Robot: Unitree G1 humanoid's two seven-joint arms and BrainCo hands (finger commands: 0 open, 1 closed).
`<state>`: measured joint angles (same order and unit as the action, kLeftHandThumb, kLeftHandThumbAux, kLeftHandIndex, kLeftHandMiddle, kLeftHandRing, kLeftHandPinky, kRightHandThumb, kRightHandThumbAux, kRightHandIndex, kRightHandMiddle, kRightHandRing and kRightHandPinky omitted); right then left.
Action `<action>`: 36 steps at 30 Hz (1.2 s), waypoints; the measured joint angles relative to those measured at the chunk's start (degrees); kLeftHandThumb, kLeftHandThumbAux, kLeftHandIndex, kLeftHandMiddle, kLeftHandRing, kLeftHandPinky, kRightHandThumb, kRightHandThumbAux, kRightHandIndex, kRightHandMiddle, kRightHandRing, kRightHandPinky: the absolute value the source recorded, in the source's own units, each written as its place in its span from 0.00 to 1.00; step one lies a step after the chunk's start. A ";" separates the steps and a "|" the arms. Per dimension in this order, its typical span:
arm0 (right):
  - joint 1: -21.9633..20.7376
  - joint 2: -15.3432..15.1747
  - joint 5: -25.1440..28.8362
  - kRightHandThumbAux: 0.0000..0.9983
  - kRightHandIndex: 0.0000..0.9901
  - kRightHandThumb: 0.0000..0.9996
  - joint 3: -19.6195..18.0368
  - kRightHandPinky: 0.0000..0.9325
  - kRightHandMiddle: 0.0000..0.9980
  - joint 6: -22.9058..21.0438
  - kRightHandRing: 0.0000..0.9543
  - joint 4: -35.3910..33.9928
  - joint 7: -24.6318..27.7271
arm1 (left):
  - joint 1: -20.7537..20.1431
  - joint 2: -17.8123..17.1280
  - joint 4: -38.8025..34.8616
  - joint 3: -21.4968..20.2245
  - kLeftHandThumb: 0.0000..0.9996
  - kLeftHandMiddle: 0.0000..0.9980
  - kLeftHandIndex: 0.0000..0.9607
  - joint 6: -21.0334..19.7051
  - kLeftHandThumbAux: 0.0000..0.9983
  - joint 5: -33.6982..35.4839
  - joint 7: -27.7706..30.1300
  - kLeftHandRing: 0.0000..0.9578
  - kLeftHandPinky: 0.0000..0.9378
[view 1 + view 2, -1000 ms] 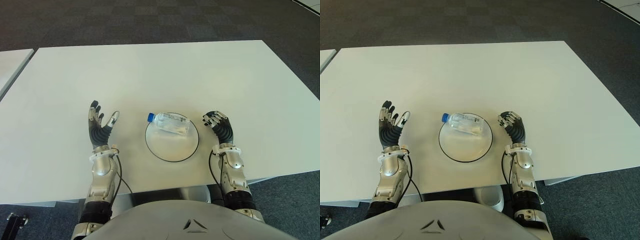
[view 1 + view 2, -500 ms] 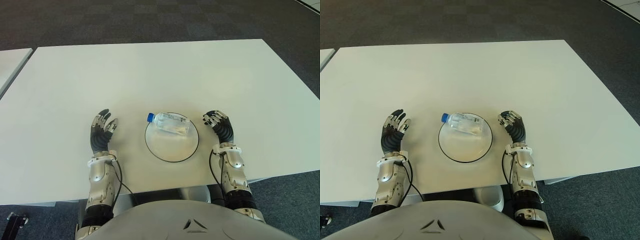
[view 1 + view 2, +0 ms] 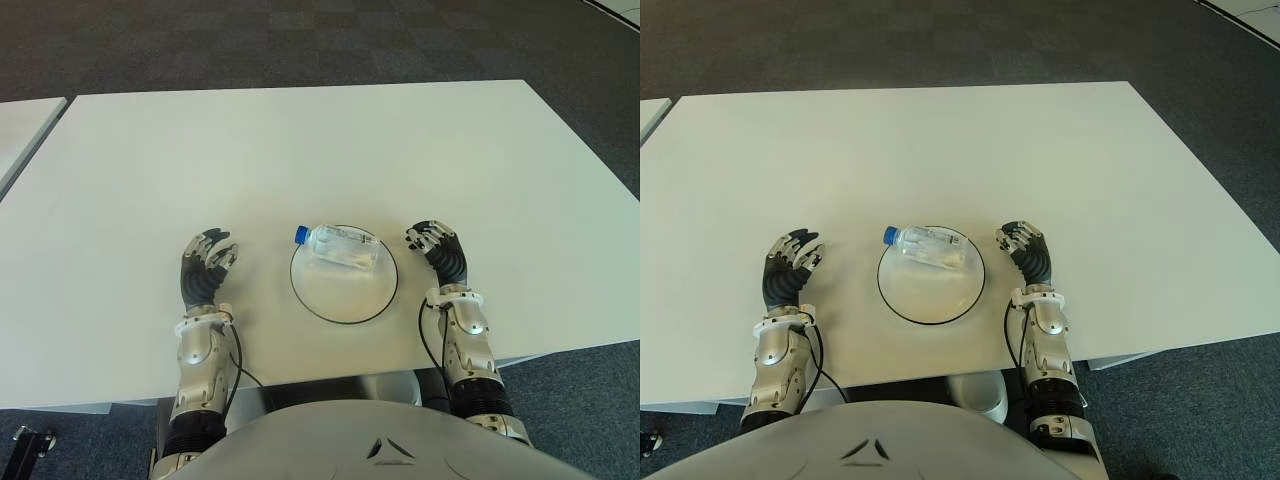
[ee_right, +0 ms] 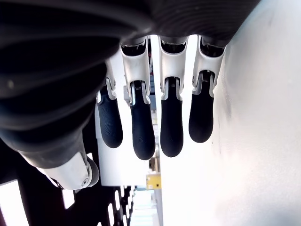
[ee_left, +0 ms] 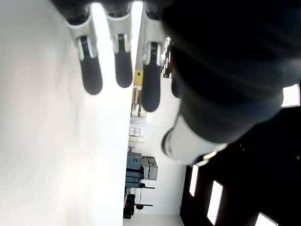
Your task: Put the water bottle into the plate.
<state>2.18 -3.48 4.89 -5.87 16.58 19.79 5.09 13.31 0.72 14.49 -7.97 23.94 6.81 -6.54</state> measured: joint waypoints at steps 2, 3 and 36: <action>-0.08 0.00 -0.01 0.73 0.43 0.71 0.02 0.54 0.50 0.01 0.51 0.03 0.10 | -0.31 0.00 0.29 -0.12 0.20 0.39 0.36 0.01 0.94 -0.20 0.00 0.37 0.40; -0.13 0.01 -0.02 0.73 0.43 0.71 0.03 0.54 0.50 0.01 0.51 0.06 0.16 | -0.51 0.01 0.50 -0.18 0.20 0.40 0.37 0.01 0.94 -0.21 0.00 0.38 0.41; -0.95 0.74 1.06 0.73 0.43 0.71 -0.20 0.55 0.49 0.67 0.51 1.37 0.88 | -9.18 -3.24 15.24 0.25 0.70 0.52 0.45 4.48 0.72 -10.27 -2.51 0.53 0.53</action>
<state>1.23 -2.75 5.95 -6.07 17.25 21.16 5.96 4.13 -2.52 29.73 -7.72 28.41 -3.46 -9.04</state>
